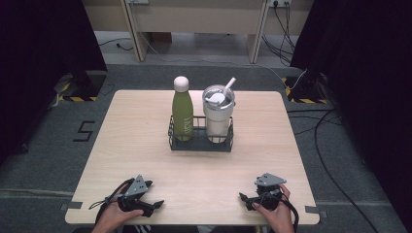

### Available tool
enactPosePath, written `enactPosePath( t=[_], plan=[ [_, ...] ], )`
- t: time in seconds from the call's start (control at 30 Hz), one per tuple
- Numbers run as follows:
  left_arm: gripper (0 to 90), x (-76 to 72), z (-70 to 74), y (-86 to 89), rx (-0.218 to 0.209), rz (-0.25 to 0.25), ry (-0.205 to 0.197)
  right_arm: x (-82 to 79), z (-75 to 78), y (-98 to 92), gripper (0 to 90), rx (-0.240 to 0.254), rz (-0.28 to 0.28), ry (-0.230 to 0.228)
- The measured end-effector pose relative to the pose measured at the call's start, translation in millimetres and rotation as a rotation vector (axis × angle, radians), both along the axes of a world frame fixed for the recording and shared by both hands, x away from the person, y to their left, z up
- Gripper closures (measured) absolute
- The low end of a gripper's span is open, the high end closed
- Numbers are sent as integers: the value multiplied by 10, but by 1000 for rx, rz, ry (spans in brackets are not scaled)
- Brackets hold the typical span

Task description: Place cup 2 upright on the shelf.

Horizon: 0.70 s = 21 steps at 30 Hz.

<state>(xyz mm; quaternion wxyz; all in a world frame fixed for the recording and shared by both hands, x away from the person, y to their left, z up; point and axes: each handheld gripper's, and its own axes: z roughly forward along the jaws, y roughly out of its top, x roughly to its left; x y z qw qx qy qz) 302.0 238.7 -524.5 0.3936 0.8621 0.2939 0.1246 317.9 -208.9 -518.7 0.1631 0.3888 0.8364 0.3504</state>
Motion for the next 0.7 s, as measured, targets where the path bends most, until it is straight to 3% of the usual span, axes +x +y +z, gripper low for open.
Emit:
enactPosePath(
  t=[0.7],
  plan=[
    [141, 13, -3, 4, -5, -8, 3, 0, -1, 1, 94, 1, 0, -1]
  ],
)
